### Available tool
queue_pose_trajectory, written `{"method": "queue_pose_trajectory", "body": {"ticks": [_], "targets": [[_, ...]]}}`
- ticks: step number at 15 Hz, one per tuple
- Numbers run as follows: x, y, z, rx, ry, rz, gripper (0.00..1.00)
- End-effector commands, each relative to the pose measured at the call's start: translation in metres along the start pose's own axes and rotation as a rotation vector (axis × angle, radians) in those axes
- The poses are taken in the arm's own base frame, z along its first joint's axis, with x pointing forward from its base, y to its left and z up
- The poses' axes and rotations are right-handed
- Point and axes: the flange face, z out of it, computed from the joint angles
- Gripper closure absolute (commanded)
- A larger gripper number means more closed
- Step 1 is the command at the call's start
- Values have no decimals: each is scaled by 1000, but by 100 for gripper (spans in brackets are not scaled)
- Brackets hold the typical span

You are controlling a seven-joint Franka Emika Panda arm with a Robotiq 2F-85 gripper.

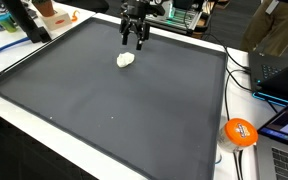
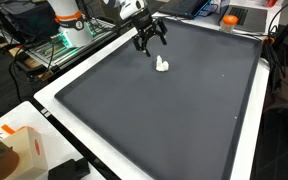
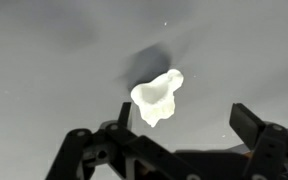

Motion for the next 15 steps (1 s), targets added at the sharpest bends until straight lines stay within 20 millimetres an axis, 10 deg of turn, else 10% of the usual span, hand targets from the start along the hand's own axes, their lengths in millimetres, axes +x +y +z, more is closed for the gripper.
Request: {"method": "queue_pose_trajectory", "body": {"ticks": [1,15], "targets": [[-6,11,4,-22,-28,-24,0],[-16,13,13,-32,86,-9,0]]}}
